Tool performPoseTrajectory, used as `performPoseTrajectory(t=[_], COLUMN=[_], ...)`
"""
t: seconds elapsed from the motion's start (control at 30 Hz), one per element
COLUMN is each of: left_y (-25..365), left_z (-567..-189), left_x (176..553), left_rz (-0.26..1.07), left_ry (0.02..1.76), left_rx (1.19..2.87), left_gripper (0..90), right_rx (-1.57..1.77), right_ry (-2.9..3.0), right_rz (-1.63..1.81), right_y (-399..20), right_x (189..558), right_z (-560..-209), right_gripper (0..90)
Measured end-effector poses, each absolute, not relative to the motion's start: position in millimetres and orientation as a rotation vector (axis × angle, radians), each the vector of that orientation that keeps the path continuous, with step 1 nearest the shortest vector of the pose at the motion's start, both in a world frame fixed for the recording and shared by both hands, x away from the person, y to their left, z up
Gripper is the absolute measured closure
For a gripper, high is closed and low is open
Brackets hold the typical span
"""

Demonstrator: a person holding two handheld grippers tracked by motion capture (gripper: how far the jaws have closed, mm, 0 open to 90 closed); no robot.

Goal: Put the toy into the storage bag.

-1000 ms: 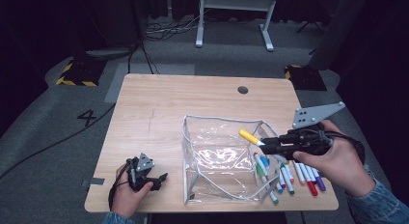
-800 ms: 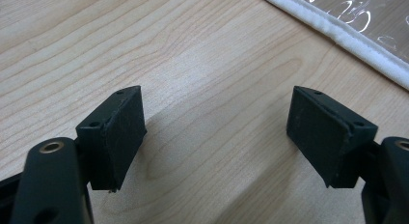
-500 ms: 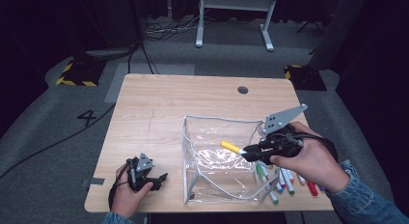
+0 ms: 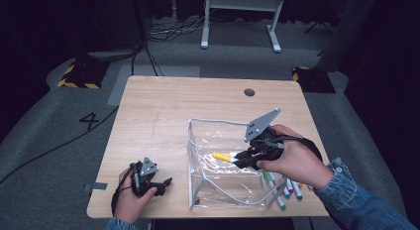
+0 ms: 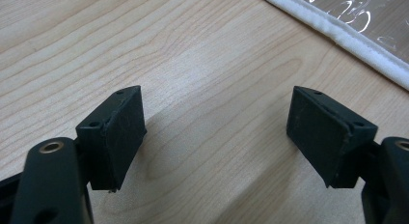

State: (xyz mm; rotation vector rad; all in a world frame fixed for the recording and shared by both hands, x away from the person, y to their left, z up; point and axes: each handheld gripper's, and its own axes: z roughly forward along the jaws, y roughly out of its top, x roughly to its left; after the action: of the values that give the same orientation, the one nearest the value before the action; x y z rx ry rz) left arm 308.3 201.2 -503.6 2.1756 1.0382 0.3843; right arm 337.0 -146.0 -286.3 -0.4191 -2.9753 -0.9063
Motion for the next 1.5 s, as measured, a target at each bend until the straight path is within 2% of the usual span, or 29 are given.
performPoseTrajectory(t=[0.53,1.5], left_y=[201.4,201.4], left_z=[-503.5,-503.5], left_x=[308.5,308.6], left_rz=[0.383,0.383], left_ry=[1.036,1.038], left_rx=[2.178,2.176], left_gripper=[21.5,21.5], right_rx=[-0.316,-0.188], right_ry=[-2.985,-2.95], right_rz=[-0.701,-0.442], right_y=[-117.7,-100.6], right_x=[349.9,340.9], right_z=[-310.4,-359.9], right_gripper=[77.0,76.9])
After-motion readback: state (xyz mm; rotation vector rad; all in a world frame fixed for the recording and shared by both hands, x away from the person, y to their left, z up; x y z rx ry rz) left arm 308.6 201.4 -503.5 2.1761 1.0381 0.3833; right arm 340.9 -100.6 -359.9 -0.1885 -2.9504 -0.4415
